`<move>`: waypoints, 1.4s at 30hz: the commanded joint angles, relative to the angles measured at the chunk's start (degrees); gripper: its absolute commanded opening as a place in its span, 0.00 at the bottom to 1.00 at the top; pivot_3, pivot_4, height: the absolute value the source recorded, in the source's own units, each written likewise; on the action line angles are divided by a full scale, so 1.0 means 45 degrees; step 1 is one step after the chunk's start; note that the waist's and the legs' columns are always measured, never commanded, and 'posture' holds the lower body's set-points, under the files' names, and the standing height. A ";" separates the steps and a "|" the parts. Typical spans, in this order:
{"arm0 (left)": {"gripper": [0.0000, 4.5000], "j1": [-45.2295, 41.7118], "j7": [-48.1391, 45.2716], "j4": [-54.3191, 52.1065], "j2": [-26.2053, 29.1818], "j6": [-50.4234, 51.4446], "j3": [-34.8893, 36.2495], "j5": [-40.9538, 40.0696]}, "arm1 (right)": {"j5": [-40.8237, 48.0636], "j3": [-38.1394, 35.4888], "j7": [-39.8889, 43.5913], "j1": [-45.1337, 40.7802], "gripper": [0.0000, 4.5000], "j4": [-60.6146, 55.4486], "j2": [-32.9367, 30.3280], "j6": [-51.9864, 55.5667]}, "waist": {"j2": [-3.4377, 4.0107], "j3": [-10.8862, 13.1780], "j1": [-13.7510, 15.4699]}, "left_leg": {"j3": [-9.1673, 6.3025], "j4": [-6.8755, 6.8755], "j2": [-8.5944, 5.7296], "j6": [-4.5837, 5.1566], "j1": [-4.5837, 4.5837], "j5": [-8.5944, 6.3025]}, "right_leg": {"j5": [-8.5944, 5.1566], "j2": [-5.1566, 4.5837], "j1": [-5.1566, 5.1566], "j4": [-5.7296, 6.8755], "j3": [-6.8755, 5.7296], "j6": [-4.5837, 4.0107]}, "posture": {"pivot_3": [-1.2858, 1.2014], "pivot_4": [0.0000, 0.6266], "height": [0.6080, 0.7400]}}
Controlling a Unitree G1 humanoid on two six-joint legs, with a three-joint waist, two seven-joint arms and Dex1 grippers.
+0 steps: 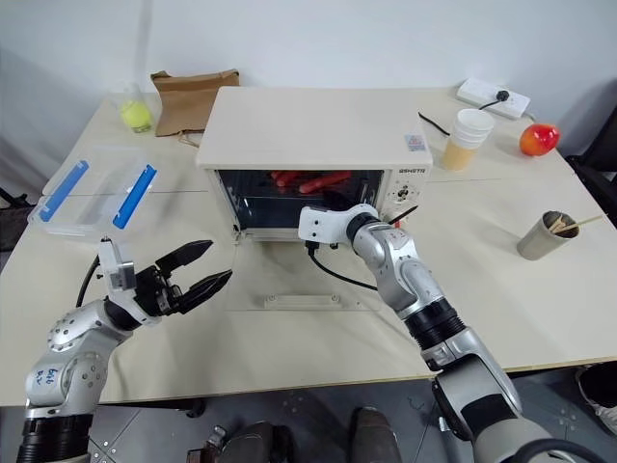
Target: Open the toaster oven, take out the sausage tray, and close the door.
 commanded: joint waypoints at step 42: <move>0.91 -0.3617 -0.0859 0.2479 -0.0009 0.1041 0.0098 -0.0615 | 0.2947 -0.2240 0.3382 0.6229 0.03 -0.8242 -0.4114 -0.2619 | -0.0011 0.0005 0.0394 | -0.0010 0.0015 -0.0019 -0.0002 -0.0082 0.0004 | 0.0000 0.0005 -0.0090 0.0020 -0.0017 0.0001 | 0.52 0.24 1.00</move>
